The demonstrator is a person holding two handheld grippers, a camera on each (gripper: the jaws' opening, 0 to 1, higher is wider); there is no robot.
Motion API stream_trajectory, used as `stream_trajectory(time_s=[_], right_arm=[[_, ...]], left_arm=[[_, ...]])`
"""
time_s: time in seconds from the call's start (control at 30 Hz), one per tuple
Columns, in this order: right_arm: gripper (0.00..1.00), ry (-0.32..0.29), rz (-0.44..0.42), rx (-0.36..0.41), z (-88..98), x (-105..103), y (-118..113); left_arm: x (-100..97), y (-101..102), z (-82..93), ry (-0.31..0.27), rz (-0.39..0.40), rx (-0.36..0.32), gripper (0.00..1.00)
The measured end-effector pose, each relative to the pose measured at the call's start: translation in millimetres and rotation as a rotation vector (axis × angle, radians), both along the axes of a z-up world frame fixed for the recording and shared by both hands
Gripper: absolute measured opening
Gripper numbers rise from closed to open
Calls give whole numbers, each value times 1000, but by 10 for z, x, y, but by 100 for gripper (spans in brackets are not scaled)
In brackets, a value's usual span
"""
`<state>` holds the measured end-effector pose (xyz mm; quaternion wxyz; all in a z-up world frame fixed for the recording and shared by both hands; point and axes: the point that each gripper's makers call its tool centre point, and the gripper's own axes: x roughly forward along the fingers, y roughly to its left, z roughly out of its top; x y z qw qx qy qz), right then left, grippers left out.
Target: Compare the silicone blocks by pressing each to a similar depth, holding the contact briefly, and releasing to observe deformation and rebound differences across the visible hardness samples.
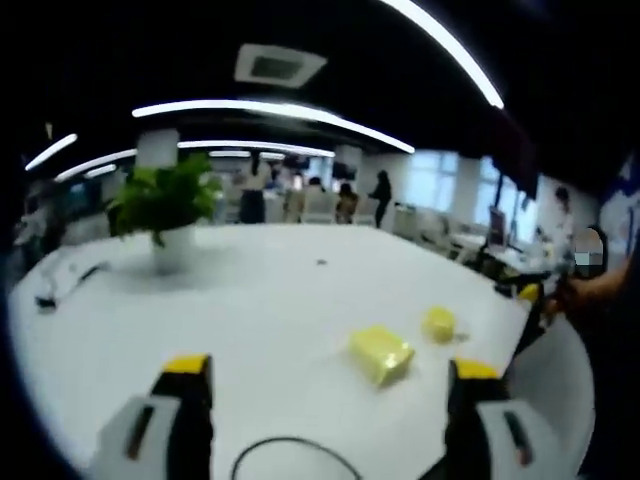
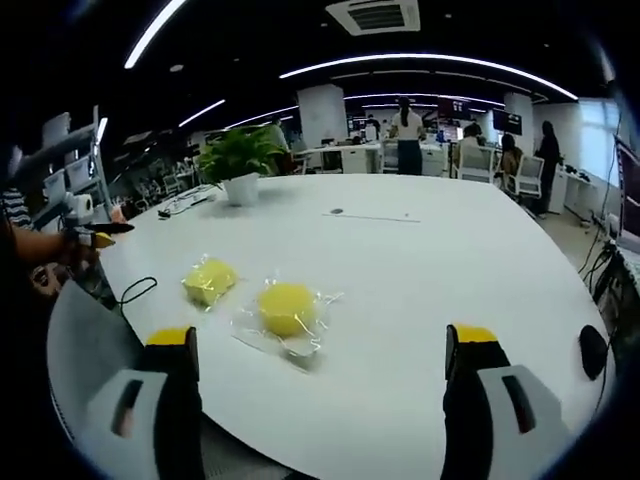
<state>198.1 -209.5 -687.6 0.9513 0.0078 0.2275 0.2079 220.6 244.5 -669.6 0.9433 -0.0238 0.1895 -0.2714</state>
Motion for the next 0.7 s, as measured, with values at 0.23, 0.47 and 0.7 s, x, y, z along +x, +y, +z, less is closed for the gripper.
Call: stream_trajectory(time_s=[0.23,0.47,0.7], right_arm=[[96,11,1,20,-2,72,7],[96,25,3,10,-35,73,13],[96,39,1,6,-40,71,27]], left_arm=[[24,-17,-26,21,10,-9,100],[45,-28,-69,40,2,-22,100],[33,-47,-62,56,-19,-23,100]])
